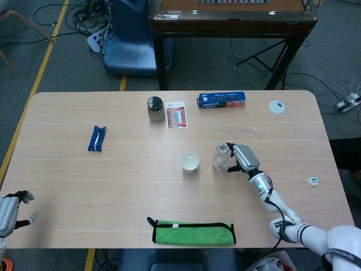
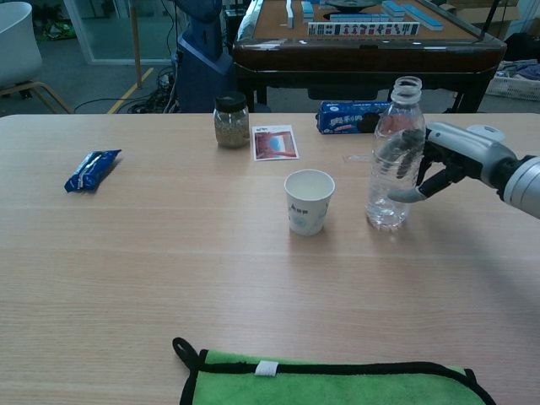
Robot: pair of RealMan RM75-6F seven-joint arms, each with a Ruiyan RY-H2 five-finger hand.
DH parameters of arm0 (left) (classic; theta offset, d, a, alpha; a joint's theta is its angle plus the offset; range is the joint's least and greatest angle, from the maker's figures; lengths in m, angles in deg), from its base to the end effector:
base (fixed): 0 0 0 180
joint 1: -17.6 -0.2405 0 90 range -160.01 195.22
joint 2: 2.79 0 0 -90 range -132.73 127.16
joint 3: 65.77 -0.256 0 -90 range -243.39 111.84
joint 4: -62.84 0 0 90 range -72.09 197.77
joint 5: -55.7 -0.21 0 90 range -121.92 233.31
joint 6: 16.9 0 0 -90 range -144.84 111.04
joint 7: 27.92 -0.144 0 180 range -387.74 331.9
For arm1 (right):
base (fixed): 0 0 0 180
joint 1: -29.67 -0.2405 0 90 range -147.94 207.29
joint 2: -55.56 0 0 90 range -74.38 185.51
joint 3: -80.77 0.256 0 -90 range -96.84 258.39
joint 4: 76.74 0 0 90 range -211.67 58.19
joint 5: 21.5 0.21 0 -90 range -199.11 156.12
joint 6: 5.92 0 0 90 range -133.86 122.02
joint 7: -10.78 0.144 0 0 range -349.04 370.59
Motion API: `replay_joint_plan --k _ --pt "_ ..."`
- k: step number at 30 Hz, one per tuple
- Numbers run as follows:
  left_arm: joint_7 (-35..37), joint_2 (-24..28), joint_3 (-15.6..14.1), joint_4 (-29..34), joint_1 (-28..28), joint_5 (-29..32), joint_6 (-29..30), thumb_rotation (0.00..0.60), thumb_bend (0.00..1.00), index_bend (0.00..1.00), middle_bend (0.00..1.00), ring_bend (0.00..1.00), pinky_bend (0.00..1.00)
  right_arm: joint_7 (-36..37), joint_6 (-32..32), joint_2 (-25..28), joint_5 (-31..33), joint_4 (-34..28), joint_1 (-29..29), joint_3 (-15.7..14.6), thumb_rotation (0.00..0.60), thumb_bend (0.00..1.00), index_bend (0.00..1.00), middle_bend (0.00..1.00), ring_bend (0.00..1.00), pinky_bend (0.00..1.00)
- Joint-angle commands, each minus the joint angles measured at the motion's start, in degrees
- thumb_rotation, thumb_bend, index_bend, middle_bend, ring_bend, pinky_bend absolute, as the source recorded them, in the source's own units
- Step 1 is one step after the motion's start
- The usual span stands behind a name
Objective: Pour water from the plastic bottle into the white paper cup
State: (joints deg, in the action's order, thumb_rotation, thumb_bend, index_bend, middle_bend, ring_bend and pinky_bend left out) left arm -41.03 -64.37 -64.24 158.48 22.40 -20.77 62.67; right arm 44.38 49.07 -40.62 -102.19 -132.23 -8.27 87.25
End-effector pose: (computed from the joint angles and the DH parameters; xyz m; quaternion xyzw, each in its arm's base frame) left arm -0.3320 0.1724 0.1608 -0.6093 -0.3955 -0.2585 0.6368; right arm -0.2376 -0.3649 -0.0211 0.6179 -0.5409 0.4613 0.3358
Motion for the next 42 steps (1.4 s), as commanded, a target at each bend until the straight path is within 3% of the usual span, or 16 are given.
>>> replay_joint_plan --k 1,10,18,30,35,42 --pt "-0.02 -0.02 -0.03 -0.03 0.00 0.01 -0.04 0.600 0.18 0.46 0.49 0.48 0.68 0.59 -0.13 -0.08 -0.59 0.64 0.11 -0.32 0.600 0.17 0.57 0.48 0.39 0.48" --pt "-0.25 -0.15 -0.06 -0.17 0.08 0.13 -0.22 0.600 0.18 0.46 0.49 0.48 0.68 0.70 -0.70 0.84 -1.41 0.61 0.33 -0.87 0.600 0.09 0.47 0.40 0.31 0.48" --pt "-0.69 -0.28 -0.14 -0.20 0.13 0.09 -0.26 0.600 0.18 0.46 0.49 0.48 0.68 -0.93 -0.29 2.77 -1.65 -1.18 0.98 -1.04 0.600 0.01 0.35 0.31 0.22 0.40" --pt "-1.19 -0.54 -0.24 -0.32 0.20 0.10 -0.35 0.600 0.18 0.46 0.49 0.48 0.68 -4.71 0.82 6.62 -1.52 -6.06 2.01 -0.81 0.600 0.00 0.24 0.24 0.16 0.35" --pt "-1.34 -0.64 -0.25 -0.42 0.24 0.15 -0.41 0.600 0.18 0.46 0.49 0.48 0.68 -8.39 1.14 9.35 -1.00 -9.22 2.74 -0.87 0.600 0.00 0.23 0.21 0.13 0.33" --pt "-1.71 -0.85 -0.25 -0.42 0.38 -0.08 -0.38 0.600 0.18 0.46 0.49 0.48 0.68 -19.81 3.09 14.04 0.48 -15.21 4.55 -1.02 0.600 0.00 0.23 0.21 0.13 0.32"
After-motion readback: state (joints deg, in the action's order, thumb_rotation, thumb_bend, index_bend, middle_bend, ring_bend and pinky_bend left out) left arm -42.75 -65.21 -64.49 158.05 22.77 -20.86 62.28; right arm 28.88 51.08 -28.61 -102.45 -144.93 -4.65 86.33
